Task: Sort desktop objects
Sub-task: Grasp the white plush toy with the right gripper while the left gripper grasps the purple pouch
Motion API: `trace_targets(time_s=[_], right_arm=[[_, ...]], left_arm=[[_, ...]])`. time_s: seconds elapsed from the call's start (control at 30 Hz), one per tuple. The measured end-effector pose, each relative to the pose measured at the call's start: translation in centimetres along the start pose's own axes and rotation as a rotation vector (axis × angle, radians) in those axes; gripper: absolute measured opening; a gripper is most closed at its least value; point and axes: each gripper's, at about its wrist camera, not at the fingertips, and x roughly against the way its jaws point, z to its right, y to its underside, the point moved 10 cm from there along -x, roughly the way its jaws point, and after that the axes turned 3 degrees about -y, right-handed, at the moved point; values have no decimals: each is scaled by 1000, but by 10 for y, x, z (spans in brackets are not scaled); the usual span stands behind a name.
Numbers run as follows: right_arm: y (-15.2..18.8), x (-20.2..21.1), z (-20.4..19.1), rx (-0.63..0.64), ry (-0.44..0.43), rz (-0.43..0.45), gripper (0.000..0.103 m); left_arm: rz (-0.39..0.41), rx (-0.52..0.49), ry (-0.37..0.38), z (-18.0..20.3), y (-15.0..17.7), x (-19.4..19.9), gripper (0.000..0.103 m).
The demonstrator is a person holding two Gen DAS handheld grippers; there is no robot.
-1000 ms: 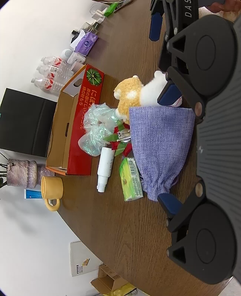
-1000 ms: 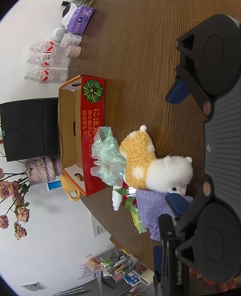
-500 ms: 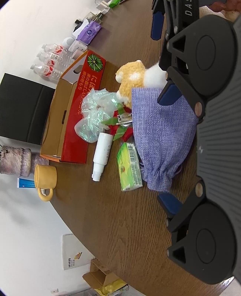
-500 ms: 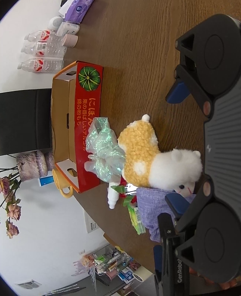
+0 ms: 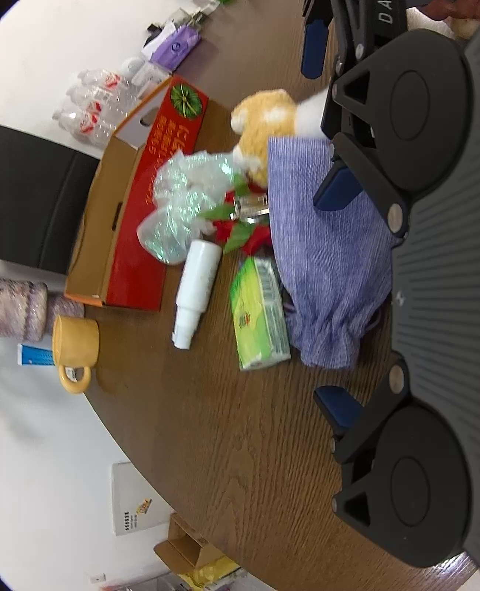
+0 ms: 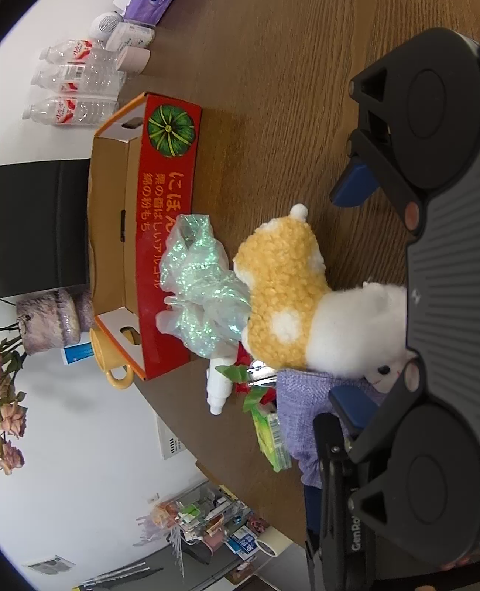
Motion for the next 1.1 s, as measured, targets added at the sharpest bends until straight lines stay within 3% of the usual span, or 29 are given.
trace_targets(time_s=[0.1,0.7,0.8,0.87,1.1], right_arm=[[3,-9,0,-13,-22,-21,95],[14,-19,-4,137,38,54,93],[15,-16,-7,180,49,67,75],[16,-14,-10,207,39,76,52],[20,-8,-11,213,16,92,51]], left_arm=[[-20,12,4,-2,2,-8,103],[59,-73,-61,-1,7,-10,101],[62,-74,-62,-1,9,-8,99],[64,-77,-62,-1,10,-6,97],[87,-114,-61,3,14,4,71]])
